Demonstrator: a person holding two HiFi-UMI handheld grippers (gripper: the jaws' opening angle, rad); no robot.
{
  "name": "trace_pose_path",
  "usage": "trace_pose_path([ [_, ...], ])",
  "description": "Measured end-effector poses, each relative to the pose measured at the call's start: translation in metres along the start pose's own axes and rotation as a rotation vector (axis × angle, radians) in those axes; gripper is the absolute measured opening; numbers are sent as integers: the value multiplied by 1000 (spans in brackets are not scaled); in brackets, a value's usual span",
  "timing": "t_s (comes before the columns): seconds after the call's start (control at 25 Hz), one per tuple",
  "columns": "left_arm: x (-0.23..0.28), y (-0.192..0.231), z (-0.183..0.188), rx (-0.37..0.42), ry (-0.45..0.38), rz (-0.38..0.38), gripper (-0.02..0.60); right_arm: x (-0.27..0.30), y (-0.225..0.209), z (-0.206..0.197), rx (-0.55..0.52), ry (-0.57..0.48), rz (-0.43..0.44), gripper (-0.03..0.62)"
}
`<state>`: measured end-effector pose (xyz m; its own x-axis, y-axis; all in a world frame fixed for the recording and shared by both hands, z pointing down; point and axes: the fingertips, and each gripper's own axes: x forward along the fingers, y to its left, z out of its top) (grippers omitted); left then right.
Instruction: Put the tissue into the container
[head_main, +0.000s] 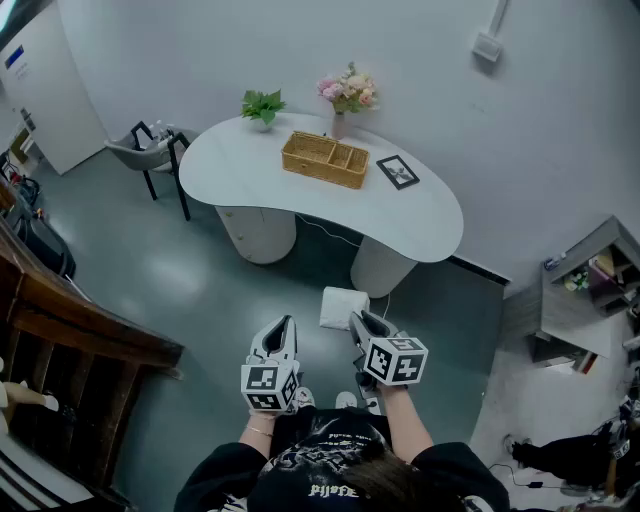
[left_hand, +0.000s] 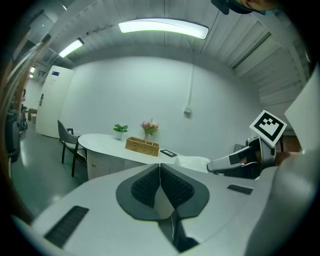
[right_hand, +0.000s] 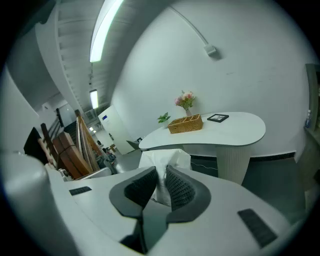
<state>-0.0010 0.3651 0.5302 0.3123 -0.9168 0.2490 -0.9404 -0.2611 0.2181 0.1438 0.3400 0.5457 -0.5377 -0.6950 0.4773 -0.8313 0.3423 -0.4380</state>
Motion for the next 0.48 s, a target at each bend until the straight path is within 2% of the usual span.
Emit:
trace_pose_path([
  [0.48, -10, 29, -5, 9, 4, -4, 26, 13, 17, -3, 43, -43, 9, 89],
])
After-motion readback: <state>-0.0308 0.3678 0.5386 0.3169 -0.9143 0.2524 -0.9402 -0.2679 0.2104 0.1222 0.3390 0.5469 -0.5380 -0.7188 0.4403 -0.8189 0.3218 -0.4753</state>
